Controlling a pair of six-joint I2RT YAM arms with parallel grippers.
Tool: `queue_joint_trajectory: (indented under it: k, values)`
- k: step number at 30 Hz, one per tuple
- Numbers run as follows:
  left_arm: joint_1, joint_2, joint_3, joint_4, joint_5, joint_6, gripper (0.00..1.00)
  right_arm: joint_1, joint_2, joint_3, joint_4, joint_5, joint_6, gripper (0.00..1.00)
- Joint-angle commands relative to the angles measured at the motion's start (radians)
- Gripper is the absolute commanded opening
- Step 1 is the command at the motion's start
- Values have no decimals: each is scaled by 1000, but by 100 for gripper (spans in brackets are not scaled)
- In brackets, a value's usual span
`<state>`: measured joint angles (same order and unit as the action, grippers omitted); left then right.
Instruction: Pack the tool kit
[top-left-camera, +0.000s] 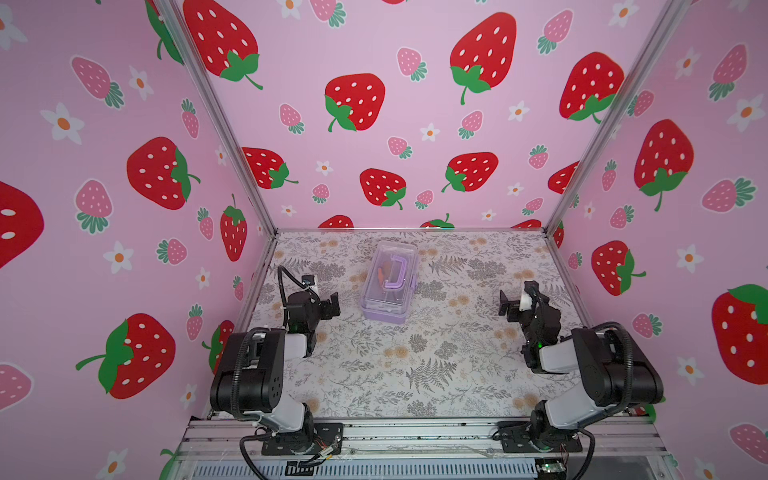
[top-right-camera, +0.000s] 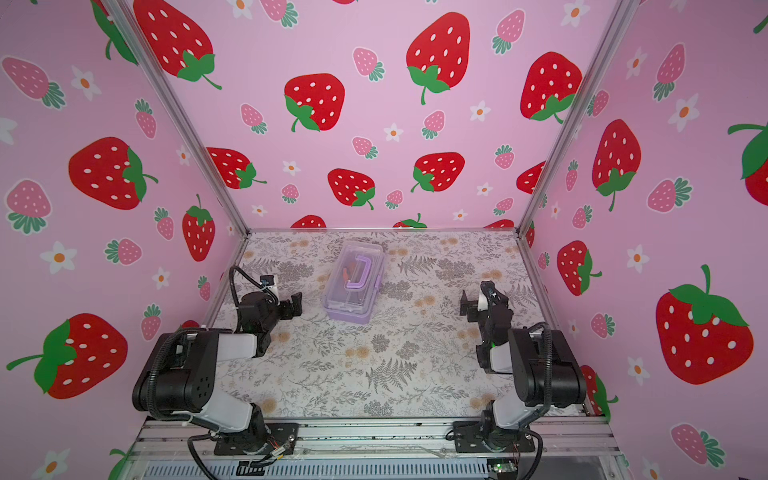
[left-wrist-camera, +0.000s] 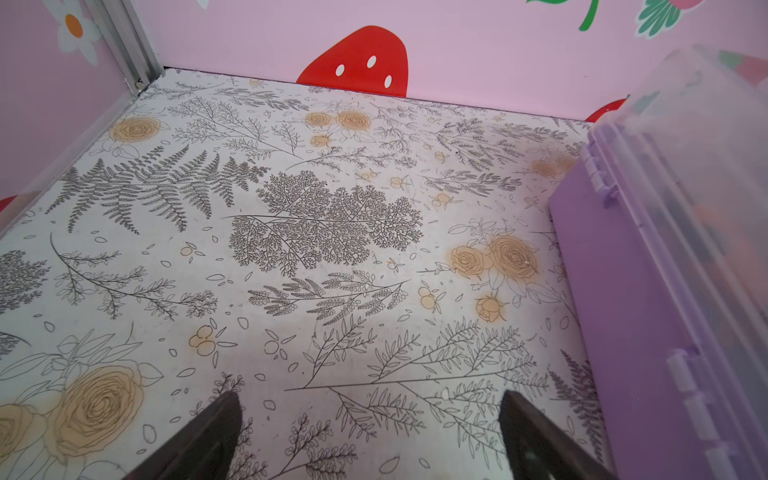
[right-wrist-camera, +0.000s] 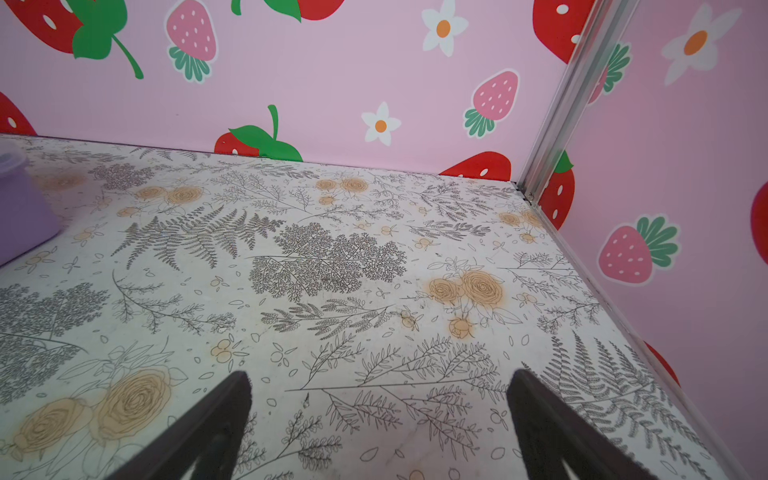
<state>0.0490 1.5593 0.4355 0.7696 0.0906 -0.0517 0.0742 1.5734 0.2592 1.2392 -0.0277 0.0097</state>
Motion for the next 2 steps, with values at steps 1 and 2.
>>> queue_joint_trajectory:
  k: [1, 2]
  values:
    - [-7, -11, 17, -3, -11, 23, 99, 4, 2, 15, 3, 23, -10, 99]
    - [-7, -11, 17, -3, -11, 23, 99, 4, -3, 7, 11, 25, -11, 99]
